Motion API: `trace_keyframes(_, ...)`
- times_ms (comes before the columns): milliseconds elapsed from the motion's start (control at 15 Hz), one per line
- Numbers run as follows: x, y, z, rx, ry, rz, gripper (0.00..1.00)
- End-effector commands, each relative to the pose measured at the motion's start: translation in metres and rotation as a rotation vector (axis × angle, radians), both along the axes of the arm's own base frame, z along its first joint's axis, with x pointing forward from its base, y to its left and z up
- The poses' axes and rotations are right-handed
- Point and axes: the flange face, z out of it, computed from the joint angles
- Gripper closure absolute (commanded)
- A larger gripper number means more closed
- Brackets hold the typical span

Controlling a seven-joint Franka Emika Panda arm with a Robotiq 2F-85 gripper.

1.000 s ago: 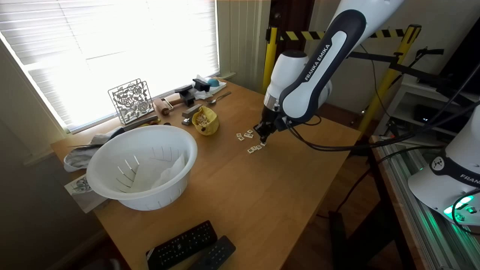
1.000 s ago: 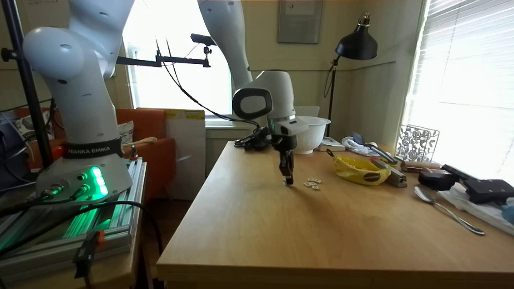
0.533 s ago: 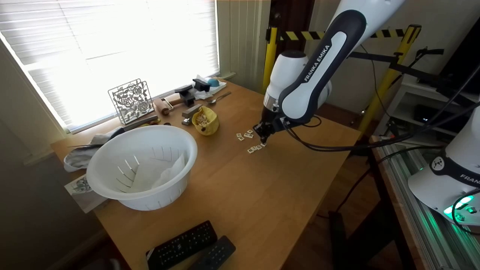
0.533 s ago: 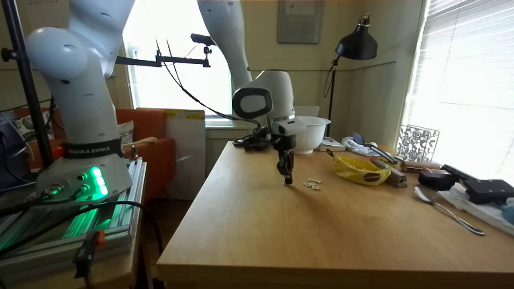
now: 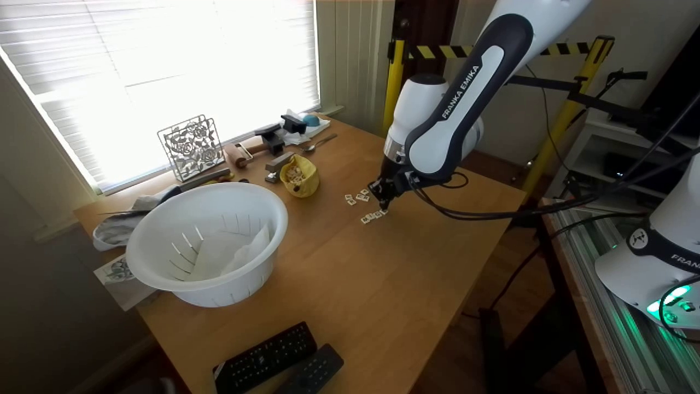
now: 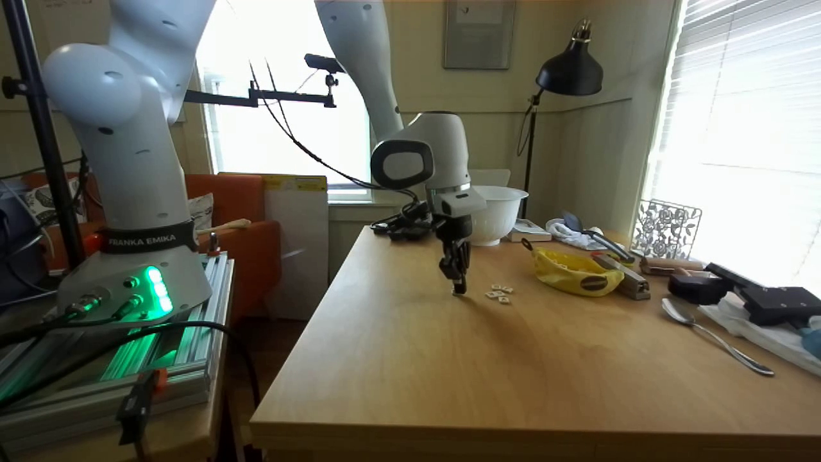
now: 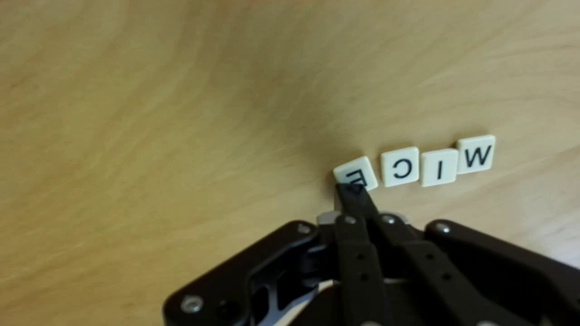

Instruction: Create the word 'Mice' with the tiles.

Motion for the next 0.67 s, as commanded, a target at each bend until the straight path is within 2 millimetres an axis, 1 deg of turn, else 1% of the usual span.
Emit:
trace_keyframes(0, -0.0024, 0.0031, -0.0031, 0.018, 0.022, -0.054, 1.00)
trace_keyframes(600, -0.0019, 0.0035, -0.0042, 0.016, 0.022, -0.128, 1.00)
